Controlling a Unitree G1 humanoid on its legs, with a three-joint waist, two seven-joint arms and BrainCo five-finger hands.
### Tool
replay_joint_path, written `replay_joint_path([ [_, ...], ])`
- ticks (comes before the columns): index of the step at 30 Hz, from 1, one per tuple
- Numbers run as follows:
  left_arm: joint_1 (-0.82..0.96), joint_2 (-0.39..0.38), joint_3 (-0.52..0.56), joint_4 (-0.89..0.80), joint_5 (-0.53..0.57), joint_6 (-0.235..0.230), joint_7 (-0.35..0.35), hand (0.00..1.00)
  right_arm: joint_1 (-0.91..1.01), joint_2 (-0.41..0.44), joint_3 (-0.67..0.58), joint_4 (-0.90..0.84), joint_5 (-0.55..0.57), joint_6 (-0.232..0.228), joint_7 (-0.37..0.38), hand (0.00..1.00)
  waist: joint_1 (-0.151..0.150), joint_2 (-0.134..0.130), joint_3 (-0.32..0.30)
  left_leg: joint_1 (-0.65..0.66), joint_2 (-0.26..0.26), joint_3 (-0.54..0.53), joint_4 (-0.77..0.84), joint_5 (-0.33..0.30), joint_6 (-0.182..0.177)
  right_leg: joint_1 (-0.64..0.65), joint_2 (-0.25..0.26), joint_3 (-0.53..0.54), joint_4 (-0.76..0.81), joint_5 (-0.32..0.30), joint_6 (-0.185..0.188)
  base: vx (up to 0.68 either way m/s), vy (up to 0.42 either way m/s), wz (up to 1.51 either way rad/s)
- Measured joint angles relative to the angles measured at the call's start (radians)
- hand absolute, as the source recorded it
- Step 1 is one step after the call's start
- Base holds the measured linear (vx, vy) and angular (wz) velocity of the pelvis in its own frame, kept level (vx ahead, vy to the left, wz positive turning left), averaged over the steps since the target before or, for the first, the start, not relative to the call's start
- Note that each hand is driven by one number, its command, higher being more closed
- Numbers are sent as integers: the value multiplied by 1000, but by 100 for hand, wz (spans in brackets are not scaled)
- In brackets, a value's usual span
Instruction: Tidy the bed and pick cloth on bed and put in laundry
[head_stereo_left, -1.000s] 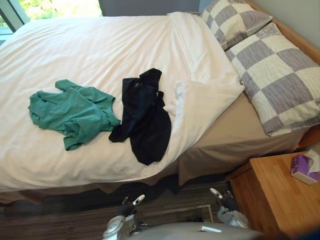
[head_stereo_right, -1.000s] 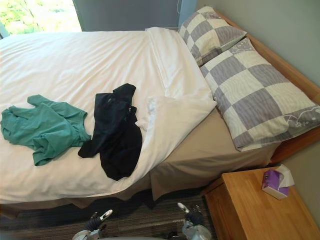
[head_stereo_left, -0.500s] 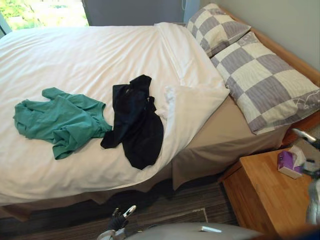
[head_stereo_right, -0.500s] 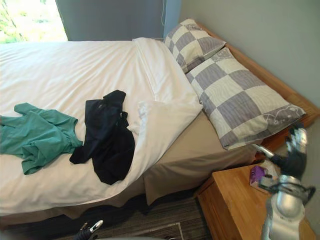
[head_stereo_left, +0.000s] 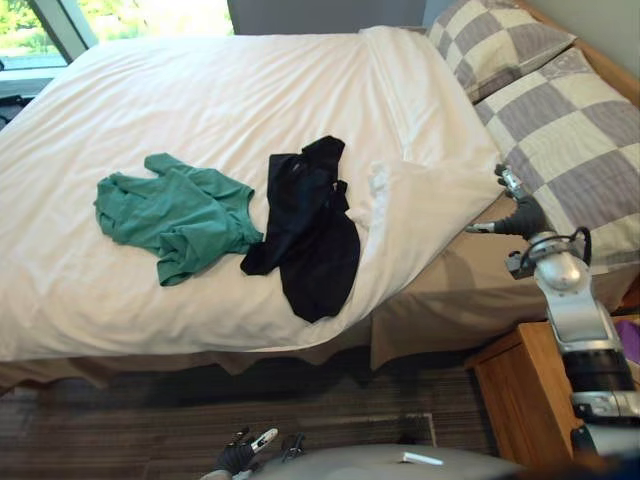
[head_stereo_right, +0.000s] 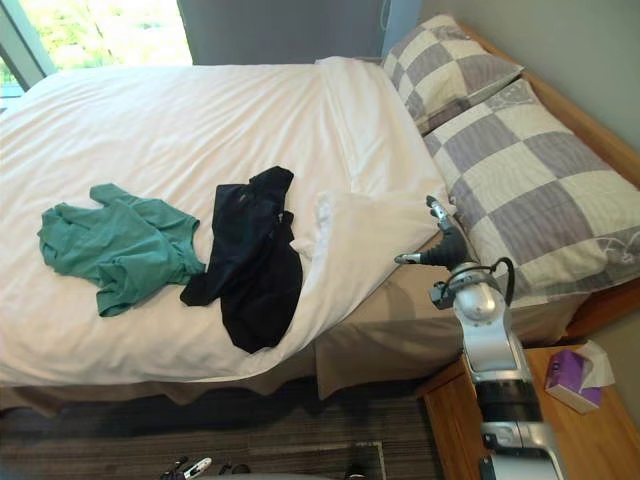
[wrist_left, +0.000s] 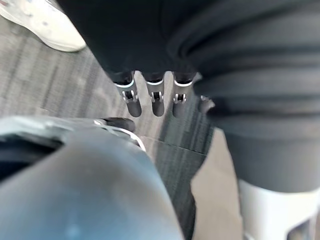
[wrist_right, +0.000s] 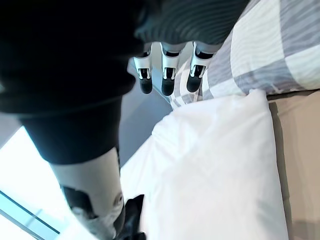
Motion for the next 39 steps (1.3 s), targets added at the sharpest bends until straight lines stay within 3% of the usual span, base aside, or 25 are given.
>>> replay_joint_path([
  [2,-16,6,1,-17,10,12,0,0,-81,-13,23,40,-27,22,-5,0,3,-4,49,-34,-1,-17,0,16,7,-24,-2,-6,0,14,-3,-109,18,19],
  [6,-57,12,4,-79,9,18,0,0,-283,-83,85,122,-55,50,-33,0,37,-7,157,-111,-1,-50,1,51,16,-80,0,-3,-3,42,-15,-83,16,22],
  [12,-76,20,21,-134,8,16,0,0,-460,-160,124,158,-67,56,-65,0,60,2,245,-186,-1,-79,0,77,21,-142,1,1,3,55,-18,-52,17,16],
  [17,-81,48,23,-210,-2,15,-3,0,-611,-245,175,200,-67,81,-76,0,63,30,326,-244,-3,-103,1,100,26,-190,1,-3,7,63,-24,-17,13,11],
  [24,-112,82,-13,-278,-41,24,-30,0,-702,-356,203,226,-67,130,-60,0,77,74,381,-329,-7,-138,1,124,30,-259,-1,-9,16,64,-24,12,14,14],
  [25,-120,89,-28,-282,-49,27,-41,0,-724,-360,210,256,-67,136,-56,100,77,84,387,-346,-8,-144,1,129,31,-277,-3,-11,21,64,-24,8,14,11],
  [32,-128,95,-117,-313,-131,26,-57,0,-788,-429,218,331,-67,162,-15,100,100,159,413,-406,-22,-164,1,150,35,-346,-20,-11,48,63,-22,0,24,5],
  [39,-127,106,-116,-312,-168,-38,-160,0,-771,-463,222,367,-50,104,-26,100,100,175,415,-406,-39,-180,1,151,34,-374,-46,-4,105,40,-3,-10,22,1],
])
